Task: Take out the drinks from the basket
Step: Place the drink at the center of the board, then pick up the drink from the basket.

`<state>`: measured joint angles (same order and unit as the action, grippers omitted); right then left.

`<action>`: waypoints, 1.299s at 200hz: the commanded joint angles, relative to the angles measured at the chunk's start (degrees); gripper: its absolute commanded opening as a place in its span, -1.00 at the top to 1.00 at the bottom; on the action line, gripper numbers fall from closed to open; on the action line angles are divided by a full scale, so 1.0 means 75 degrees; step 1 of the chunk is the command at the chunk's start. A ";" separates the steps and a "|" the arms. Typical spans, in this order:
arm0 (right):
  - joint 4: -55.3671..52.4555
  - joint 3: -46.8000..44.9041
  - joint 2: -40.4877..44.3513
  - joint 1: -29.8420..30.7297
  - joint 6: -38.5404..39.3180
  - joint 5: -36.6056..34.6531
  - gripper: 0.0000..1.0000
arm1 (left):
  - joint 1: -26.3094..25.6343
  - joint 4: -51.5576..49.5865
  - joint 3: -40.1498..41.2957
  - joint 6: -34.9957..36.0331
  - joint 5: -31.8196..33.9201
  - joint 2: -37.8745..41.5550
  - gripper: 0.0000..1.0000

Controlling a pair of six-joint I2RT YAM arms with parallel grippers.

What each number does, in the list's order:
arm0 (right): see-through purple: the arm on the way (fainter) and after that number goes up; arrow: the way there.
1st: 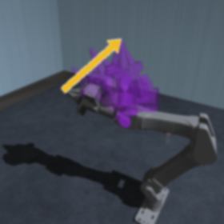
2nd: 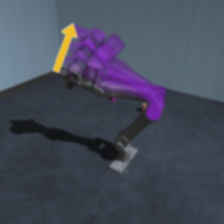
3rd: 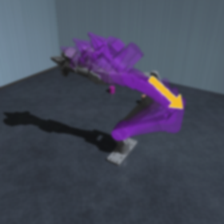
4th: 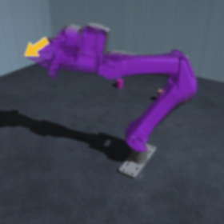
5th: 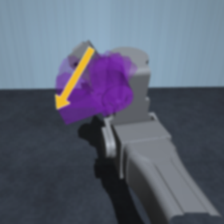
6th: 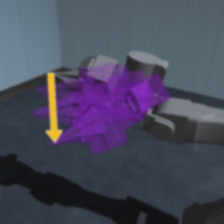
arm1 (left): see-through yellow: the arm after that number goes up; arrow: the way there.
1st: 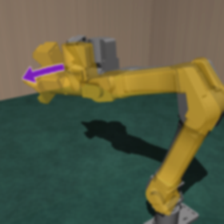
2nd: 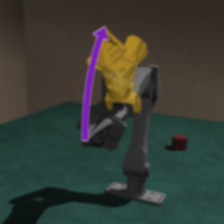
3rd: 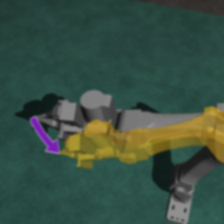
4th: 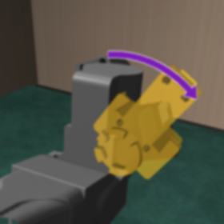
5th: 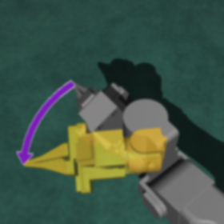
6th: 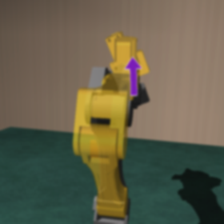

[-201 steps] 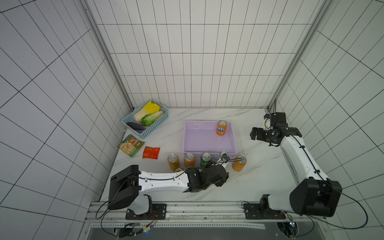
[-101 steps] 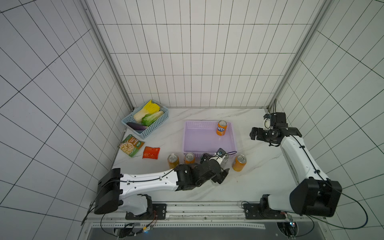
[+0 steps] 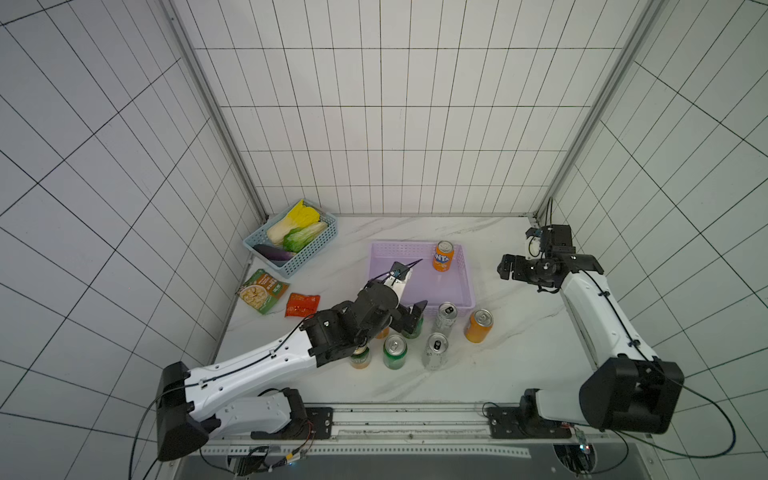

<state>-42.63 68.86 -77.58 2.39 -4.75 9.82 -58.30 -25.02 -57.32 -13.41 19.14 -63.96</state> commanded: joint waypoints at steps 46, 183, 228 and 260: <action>0.0039 0.0235 -0.0309 0.0684 -0.0267 -0.0260 -0.99 | 0.1854 -0.1047 -0.0373 0.0279 -0.0880 0.0769 -0.97; 0.0059 0.3198 -0.3417 0.2755 -0.0550 -0.0772 -0.99 | 0.3417 -0.1723 -0.0537 0.0332 -0.1175 0.0853 -0.97; 0.0059 0.4228 -0.4632 0.2983 -0.0515 -0.0851 -0.99 | 0.3658 -0.1652 -0.0477 0.0328 -0.1312 0.0946 -0.97; -0.0017 0.4785 -0.5353 0.3020 -0.0516 -0.0979 -0.99 | 0.3683 -0.1645 -0.0467 0.0310 -0.1401 0.0915 -0.97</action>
<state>-41.80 100.82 -114.65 24.51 -8.38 4.29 -31.00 -38.37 -61.36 -11.33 9.93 -57.78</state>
